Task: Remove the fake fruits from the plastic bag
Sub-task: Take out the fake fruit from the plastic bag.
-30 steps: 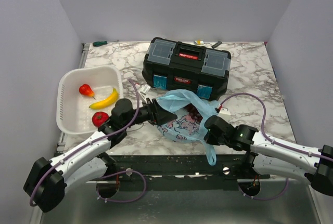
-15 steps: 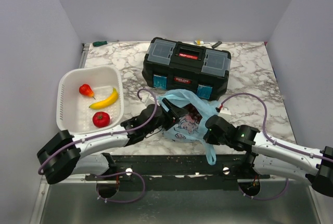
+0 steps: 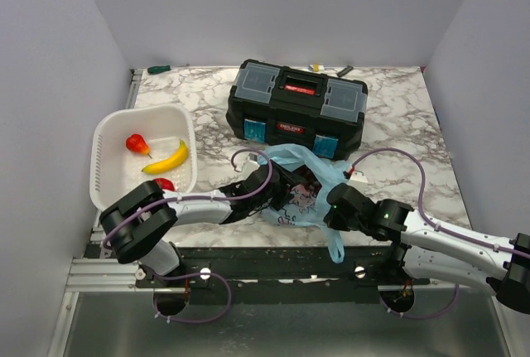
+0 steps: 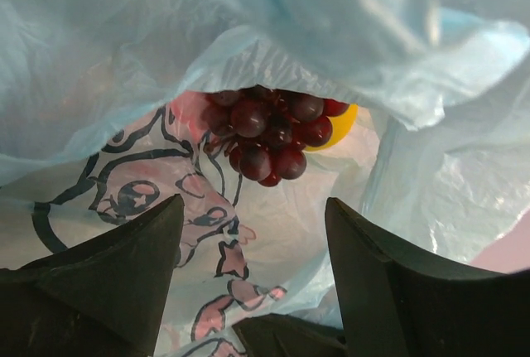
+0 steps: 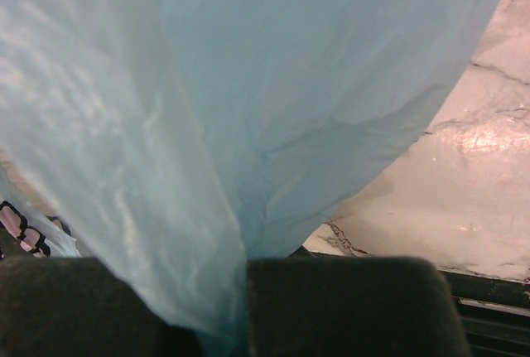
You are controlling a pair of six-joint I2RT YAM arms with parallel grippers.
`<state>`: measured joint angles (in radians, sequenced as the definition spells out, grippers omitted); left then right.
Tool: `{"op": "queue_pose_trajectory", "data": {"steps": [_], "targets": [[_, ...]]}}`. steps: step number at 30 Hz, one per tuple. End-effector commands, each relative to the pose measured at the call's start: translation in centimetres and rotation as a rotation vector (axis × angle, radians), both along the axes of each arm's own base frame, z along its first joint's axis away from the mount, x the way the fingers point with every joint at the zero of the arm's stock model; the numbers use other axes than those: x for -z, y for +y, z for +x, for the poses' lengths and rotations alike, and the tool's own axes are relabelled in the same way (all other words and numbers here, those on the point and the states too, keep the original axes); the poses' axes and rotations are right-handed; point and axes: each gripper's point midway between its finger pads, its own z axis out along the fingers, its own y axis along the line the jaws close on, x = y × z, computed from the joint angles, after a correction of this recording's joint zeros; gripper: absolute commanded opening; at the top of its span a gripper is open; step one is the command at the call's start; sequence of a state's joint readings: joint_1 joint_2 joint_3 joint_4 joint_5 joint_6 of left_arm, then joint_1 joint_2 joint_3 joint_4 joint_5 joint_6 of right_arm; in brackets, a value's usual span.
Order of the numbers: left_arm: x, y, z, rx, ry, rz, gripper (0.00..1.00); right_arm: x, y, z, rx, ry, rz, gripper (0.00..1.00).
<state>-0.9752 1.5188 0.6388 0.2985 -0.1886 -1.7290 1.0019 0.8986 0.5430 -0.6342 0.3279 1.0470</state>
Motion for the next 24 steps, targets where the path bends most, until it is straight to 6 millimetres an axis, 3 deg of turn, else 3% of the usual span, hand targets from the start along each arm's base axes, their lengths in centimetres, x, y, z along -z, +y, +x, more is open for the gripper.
{"op": "queue_pose_trajectory", "data": {"steps": [1, 16, 24], "targets": [[-0.3, -0.8, 1.6, -0.097, 0.004, -0.041, 0.66, 0.3, -0.4, -0.2, 0.015, 0.003, -0.008, 0.01], [0.7, -3.4, 5.1, -0.091, -0.214, 0.0, 0.65, -0.4, -0.6, -0.1, 0.014, -0.008, -0.015, 0.01], [-0.4, -4.4, 6.3, -0.097, -0.33, -0.018, 0.64, -0.3, -0.5, -0.1, 0.015, -0.002, -0.014, 0.01]]}}
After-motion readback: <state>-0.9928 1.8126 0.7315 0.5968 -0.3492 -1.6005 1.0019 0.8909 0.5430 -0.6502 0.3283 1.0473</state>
